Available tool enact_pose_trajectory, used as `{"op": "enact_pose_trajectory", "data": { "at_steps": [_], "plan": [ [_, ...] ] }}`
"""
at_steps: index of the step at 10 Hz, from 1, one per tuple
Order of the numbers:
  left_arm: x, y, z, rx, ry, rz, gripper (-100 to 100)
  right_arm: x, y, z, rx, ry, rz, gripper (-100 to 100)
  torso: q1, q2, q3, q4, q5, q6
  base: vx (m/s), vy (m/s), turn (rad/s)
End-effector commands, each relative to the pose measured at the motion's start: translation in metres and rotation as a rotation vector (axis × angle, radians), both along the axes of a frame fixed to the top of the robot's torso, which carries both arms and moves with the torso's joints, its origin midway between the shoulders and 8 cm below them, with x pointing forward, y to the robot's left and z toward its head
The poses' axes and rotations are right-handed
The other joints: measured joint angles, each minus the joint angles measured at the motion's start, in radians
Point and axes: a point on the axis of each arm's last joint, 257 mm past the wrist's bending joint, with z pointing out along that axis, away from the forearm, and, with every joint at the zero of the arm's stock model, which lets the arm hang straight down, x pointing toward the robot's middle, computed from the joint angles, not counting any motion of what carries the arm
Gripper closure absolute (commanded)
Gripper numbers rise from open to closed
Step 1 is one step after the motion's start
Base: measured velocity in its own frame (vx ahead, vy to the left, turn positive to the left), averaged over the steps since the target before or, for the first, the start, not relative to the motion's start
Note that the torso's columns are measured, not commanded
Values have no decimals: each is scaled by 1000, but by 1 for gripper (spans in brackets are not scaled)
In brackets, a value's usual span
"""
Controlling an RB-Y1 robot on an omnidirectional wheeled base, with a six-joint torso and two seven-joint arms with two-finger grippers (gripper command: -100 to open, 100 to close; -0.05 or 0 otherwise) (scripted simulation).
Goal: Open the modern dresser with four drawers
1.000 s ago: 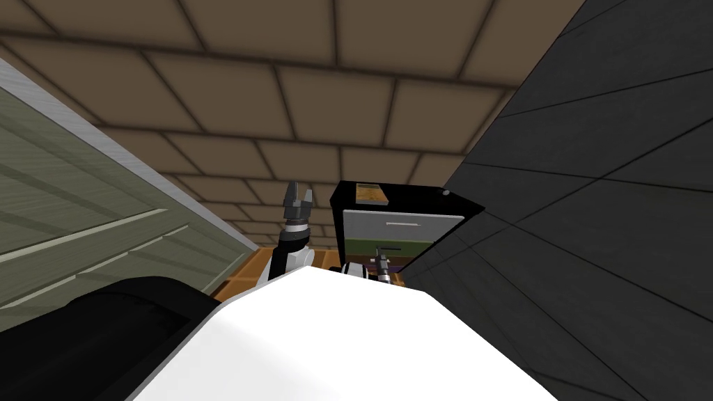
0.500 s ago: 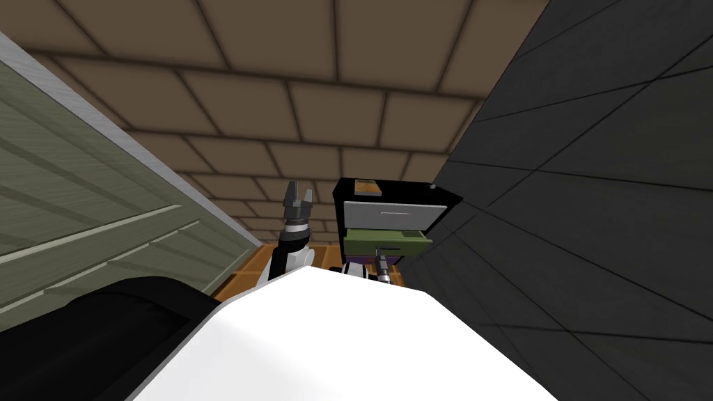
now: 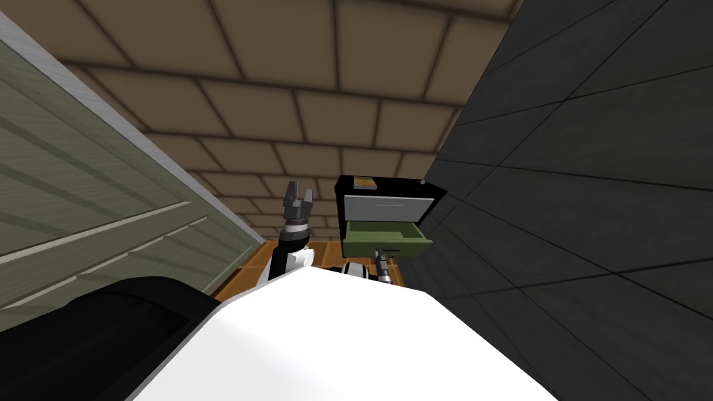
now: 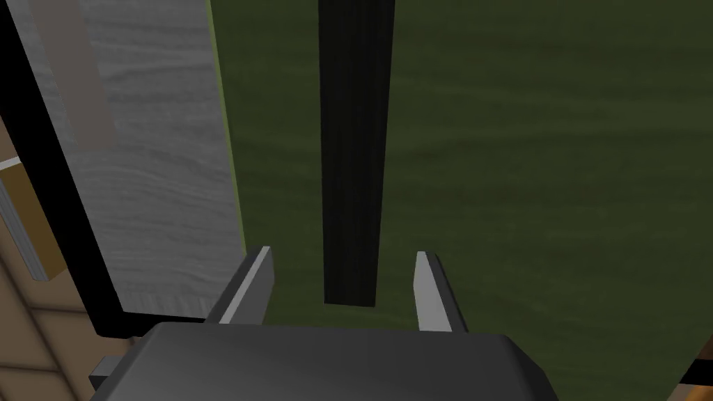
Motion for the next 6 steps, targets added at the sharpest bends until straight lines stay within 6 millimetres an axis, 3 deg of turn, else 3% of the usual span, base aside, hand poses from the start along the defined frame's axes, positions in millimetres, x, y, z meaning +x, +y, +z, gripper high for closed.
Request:
{"op": "enact_pose_trajectory", "data": {
  "at_steps": [1,6],
  "plan": [
    [0,0,0,0,0,0,0,10,-5,10,-1,5,22,-100,1,-3,-2,1,1,0,12,54,-105],
    [0,0,0,0,0,0,0,25,-8,34,1,1,65,-100,-4,8,4,3,0,0,-6,51,-87]
  ]
}}
